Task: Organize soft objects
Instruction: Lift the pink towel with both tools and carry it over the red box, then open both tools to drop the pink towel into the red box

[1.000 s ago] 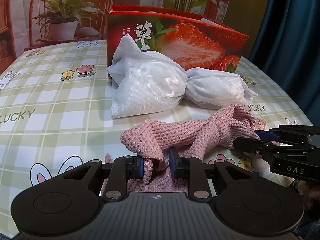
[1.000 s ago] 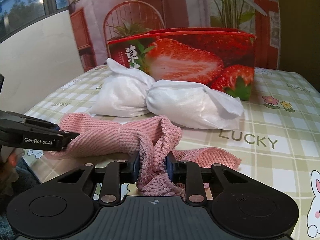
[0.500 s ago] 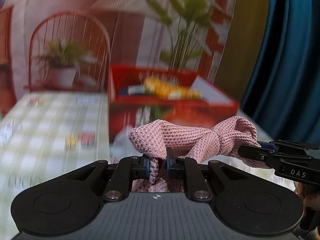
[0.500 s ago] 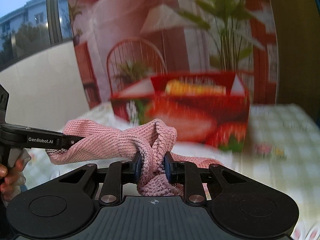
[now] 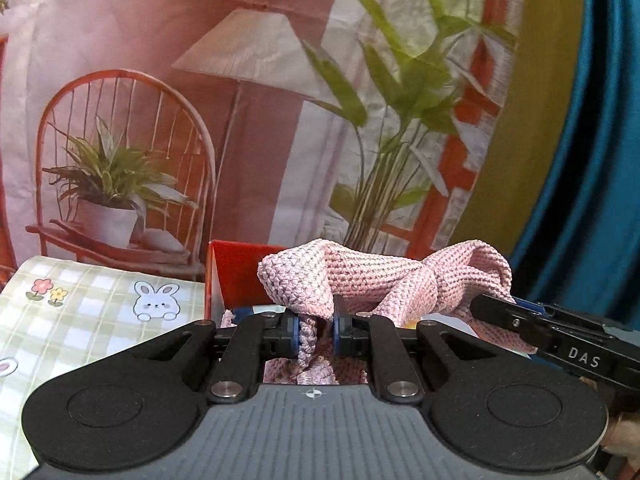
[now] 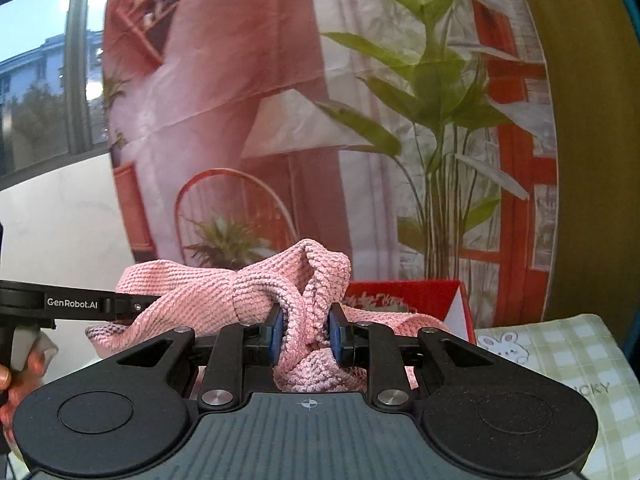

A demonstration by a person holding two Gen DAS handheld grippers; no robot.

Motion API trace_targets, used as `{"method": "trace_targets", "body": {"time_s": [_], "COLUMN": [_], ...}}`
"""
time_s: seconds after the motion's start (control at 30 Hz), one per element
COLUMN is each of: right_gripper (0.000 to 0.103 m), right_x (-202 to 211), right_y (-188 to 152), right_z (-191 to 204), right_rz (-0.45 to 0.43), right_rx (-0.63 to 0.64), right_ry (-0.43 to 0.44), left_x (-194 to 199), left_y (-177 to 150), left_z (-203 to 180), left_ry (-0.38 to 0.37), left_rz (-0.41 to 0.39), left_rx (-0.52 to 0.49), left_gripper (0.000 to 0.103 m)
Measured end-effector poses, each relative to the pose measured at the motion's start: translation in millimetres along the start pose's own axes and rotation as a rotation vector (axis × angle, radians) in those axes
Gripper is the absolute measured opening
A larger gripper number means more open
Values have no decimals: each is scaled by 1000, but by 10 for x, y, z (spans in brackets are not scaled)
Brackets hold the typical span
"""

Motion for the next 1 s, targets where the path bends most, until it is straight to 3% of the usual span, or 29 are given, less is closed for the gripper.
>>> {"method": "trace_targets", "body": {"time_s": [0.23,0.37,0.53,0.67,0.8,1.0], "right_gripper": [21,21,21,21,34,39], "right_x": [-500,-717,-916,-1009,-988,-785], "right_y": [14,-101,-209,-258,-257,-169], "right_z": [-311,-448,-532,-547,-537,-526], "right_rz": [36,67,120,171,182,157], "right_rx": [-95,-153,-174,-182,-170,-132], "right_ry": [-57,-103,-156,-195,-226,-242], "left_x": [-384,-501,-527,-492,-424,-234], "left_y": [10,-39,-63,-57,-47,-28], "left_z": [135,194,212,228,247,291], "left_ry": [29,61,73,92,112,118], "left_rz": [30,36,34,25,13,-2], "left_rx": [15,13,-15,-27,-23,-14], "left_gripper": [21,43,55,62,71,73]}}
Point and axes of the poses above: each gripper's, at about its wrist camera, not at the fingertips, and x roughly against the way its jaws point, z to its left, y to its top, the point moved 1 cm from there along -x, roughly the way its jaws point, and after that the axes turned 8 degrees about y, right-handed, at the moved point
